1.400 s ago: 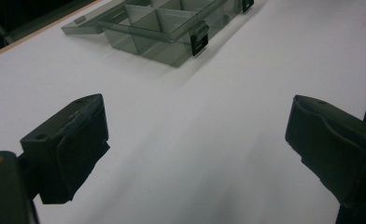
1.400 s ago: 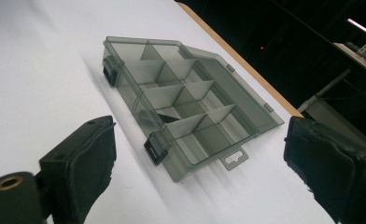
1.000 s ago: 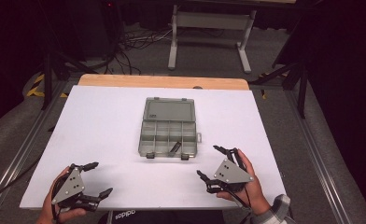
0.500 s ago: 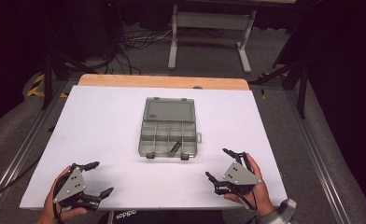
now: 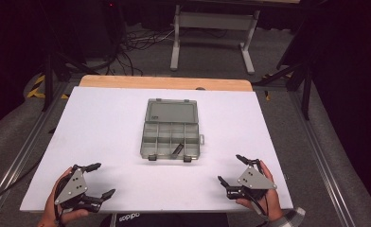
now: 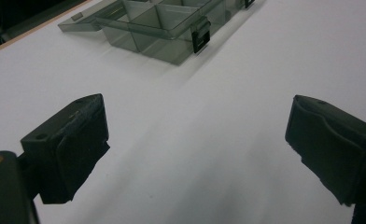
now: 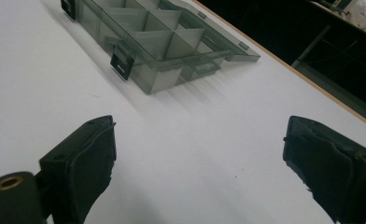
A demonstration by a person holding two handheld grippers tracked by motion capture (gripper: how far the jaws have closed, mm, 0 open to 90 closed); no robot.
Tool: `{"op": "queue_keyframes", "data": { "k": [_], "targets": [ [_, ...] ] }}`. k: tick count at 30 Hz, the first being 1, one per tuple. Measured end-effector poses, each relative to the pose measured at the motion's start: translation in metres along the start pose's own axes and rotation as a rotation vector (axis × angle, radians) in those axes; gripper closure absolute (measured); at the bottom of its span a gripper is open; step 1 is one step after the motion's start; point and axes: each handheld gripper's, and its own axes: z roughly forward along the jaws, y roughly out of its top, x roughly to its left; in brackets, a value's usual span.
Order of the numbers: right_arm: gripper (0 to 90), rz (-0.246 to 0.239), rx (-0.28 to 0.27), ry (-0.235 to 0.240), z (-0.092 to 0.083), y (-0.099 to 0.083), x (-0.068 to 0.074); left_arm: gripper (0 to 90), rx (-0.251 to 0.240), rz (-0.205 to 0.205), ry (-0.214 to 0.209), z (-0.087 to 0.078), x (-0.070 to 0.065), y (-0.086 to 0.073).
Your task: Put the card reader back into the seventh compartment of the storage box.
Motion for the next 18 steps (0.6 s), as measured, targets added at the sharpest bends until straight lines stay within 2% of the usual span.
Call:
{"op": "queue_keyframes", "data": {
  "k": [8, 18],
  "targets": [
    [10.7, 0.063, 0.002, -0.007, -0.008, -0.016, -0.006, 6.7, -0.003, 0.002, 0.002, 0.001, 0.002, 0.001],
    [10.5, 0.084, 0.013, -0.002, -0.008, -0.024, -0.008, 6.6, -0.008, -0.002, 0.002, 0.003, 0.005, 0.002]
  ]
}}
